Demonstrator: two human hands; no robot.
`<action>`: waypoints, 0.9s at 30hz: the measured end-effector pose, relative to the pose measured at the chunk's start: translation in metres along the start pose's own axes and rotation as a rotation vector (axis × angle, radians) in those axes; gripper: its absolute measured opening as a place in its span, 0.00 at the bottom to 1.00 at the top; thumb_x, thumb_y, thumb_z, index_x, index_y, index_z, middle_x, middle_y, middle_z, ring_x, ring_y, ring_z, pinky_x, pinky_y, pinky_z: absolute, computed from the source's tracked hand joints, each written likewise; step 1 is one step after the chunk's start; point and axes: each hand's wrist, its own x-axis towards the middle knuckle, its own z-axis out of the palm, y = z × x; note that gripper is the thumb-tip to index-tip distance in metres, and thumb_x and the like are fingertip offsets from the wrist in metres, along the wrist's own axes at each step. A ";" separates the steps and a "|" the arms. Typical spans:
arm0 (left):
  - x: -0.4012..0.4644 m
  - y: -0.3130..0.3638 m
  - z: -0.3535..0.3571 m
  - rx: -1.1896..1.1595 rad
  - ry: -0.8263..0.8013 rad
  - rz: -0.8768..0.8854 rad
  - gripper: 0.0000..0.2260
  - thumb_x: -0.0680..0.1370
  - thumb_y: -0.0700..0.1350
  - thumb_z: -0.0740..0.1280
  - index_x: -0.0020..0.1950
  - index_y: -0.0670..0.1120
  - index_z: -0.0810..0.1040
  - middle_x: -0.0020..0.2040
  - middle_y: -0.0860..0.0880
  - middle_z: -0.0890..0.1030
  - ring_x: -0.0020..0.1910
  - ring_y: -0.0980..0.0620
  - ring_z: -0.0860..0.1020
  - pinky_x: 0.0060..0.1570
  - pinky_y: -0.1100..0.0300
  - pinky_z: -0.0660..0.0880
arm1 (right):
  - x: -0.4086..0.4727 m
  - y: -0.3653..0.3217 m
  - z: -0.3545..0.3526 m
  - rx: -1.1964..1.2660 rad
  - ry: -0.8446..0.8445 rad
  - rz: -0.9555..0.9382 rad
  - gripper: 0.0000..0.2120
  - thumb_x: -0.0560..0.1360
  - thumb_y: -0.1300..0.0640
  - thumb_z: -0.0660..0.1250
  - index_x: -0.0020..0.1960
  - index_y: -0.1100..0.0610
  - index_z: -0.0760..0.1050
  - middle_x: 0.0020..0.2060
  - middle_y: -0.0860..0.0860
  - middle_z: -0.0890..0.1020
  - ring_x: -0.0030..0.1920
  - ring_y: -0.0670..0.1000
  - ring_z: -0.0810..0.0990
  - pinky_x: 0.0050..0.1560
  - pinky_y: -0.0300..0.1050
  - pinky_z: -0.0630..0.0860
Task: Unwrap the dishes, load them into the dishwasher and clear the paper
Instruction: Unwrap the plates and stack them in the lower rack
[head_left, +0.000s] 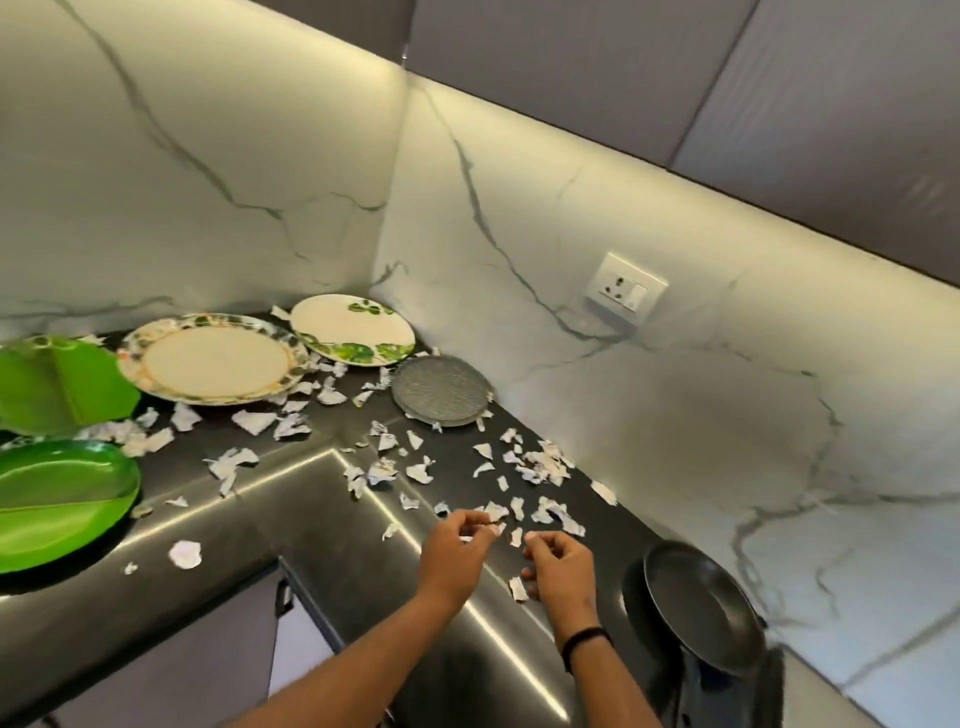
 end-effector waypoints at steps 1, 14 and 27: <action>0.005 -0.001 -0.008 0.011 0.027 -0.008 0.04 0.77 0.46 0.73 0.51 0.51 0.81 0.46 0.52 0.84 0.48 0.54 0.82 0.53 0.55 0.80 | 0.008 -0.002 0.006 -0.012 -0.024 -0.008 0.06 0.80 0.60 0.68 0.44 0.58 0.80 0.36 0.54 0.82 0.32 0.50 0.79 0.30 0.43 0.74; 0.090 0.011 -0.067 0.105 0.197 -0.009 0.07 0.77 0.42 0.72 0.54 0.47 0.81 0.45 0.51 0.82 0.43 0.57 0.80 0.40 0.69 0.72 | 0.078 -0.029 0.084 0.002 -0.286 0.025 0.07 0.80 0.62 0.66 0.43 0.59 0.78 0.34 0.54 0.81 0.26 0.48 0.76 0.25 0.39 0.71; 0.279 0.013 -0.073 0.442 -0.010 0.143 0.13 0.79 0.47 0.70 0.62 0.52 0.76 0.56 0.55 0.77 0.54 0.56 0.77 0.50 0.63 0.72 | 0.220 -0.077 0.155 0.084 -0.149 0.088 0.03 0.80 0.62 0.68 0.47 0.57 0.78 0.40 0.55 0.81 0.33 0.51 0.79 0.33 0.45 0.79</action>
